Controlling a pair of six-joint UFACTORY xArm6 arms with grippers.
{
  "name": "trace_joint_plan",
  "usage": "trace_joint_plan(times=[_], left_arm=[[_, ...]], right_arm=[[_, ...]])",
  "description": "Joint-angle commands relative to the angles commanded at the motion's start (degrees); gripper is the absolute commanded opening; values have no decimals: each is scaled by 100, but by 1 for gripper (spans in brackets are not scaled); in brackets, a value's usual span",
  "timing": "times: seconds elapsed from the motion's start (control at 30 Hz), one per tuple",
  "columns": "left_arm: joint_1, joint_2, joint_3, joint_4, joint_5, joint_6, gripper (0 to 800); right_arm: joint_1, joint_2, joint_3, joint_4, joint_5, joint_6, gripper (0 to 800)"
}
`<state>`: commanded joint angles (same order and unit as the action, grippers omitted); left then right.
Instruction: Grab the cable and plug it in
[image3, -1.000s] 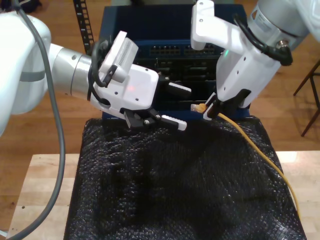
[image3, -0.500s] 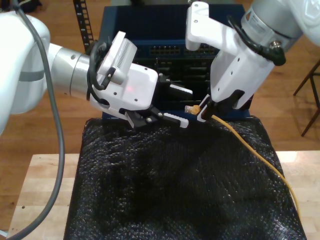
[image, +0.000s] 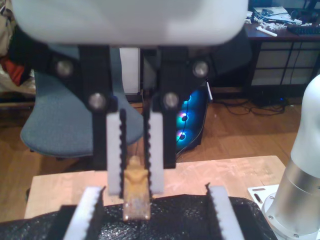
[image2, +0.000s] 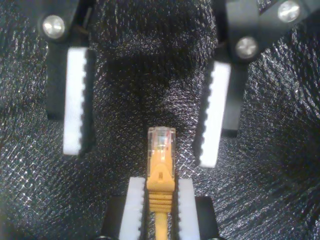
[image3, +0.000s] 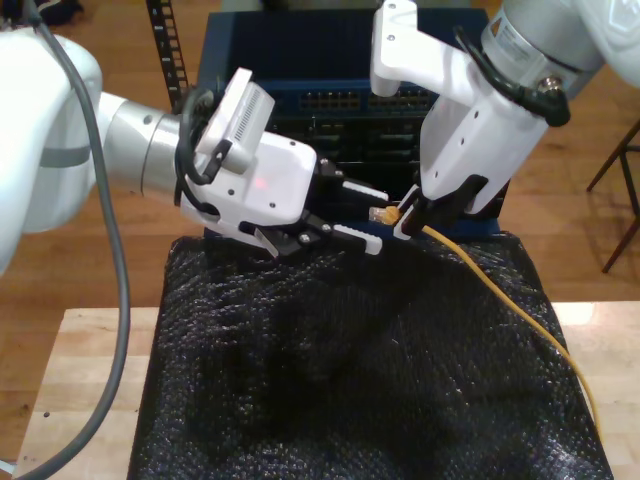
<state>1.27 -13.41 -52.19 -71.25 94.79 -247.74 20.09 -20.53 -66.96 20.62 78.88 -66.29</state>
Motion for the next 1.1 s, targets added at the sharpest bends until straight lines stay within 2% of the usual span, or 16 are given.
trace_joint_plan(times=[0.3,0.73,0.97,1.1], left_arm=[[0,0,26,-9,-9,-9,372],[0,0,26,-70,0,-9,359],[0,0,123,-88,-18,0,283],[0,-18,123,-88,-44,-9,270]], right_arm=[[0,0,9,0,0,0,7],[0,35,26,0,0,0,7],[9,53,18,9,0,0,6],[9,53,18,9,0,0,7]])
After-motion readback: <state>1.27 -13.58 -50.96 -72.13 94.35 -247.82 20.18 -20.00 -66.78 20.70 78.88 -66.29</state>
